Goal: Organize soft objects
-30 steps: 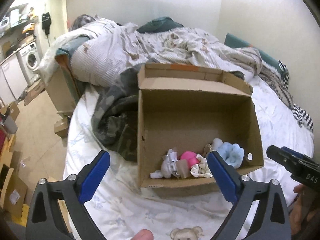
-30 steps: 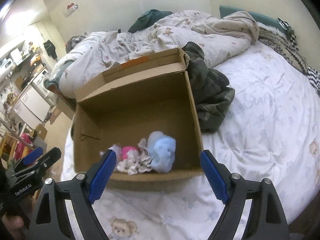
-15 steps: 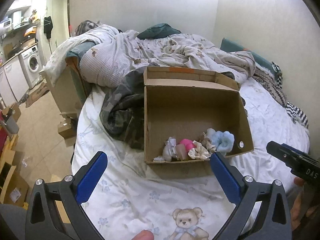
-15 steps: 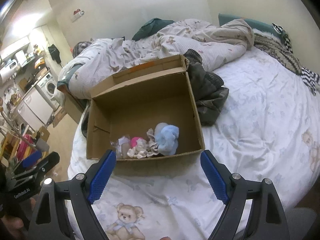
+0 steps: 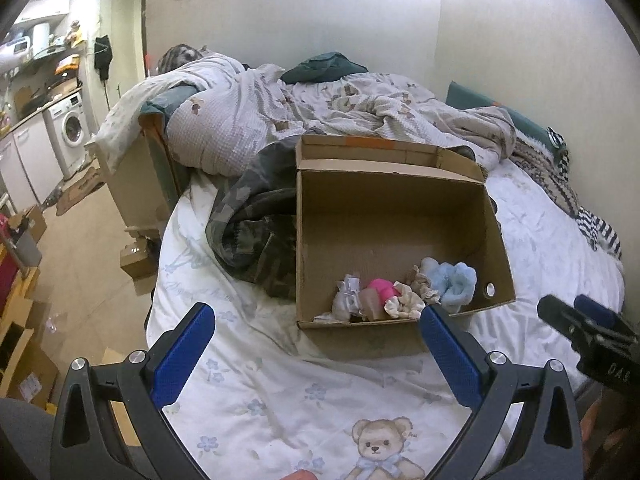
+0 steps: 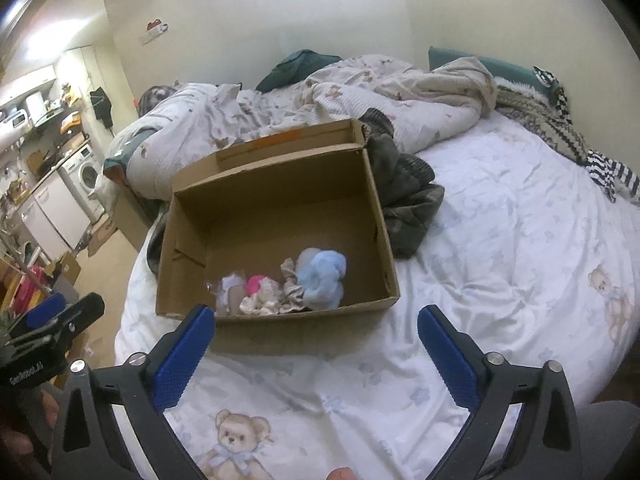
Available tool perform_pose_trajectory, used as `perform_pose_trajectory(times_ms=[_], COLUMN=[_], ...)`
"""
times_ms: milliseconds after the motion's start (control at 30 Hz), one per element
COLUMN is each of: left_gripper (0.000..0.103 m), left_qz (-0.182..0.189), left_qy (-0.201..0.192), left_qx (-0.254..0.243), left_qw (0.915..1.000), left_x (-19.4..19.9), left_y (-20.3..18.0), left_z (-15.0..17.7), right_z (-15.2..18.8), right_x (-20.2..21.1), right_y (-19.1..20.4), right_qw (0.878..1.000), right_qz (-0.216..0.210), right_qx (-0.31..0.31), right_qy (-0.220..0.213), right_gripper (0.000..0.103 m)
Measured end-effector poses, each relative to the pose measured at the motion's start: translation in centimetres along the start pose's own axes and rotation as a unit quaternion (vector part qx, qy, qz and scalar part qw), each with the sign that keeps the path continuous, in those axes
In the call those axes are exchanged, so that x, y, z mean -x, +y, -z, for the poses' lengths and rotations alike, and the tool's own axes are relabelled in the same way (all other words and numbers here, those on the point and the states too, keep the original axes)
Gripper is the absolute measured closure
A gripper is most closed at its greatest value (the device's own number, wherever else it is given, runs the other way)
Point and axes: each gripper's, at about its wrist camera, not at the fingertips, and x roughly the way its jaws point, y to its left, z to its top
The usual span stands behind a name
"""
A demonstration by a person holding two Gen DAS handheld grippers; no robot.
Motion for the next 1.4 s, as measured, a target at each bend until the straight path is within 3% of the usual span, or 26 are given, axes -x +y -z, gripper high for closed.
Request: perform_pose_trajectory(times_ms=[1400], left_gripper=[0.001], left_qz=[0.012], left_qy=[0.003], left_qx=[0.002], left_qw=[0.9999], left_x=[-0.28], left_y=[-0.59], left_z=[-0.14], right_z=[-0.05], right_x=[-0.62], right_y=[0.39], right_qw=[1.0], right_qz=[0.004], right_qx=[0.012], right_qy=[-0.002], right_gripper=[0.0])
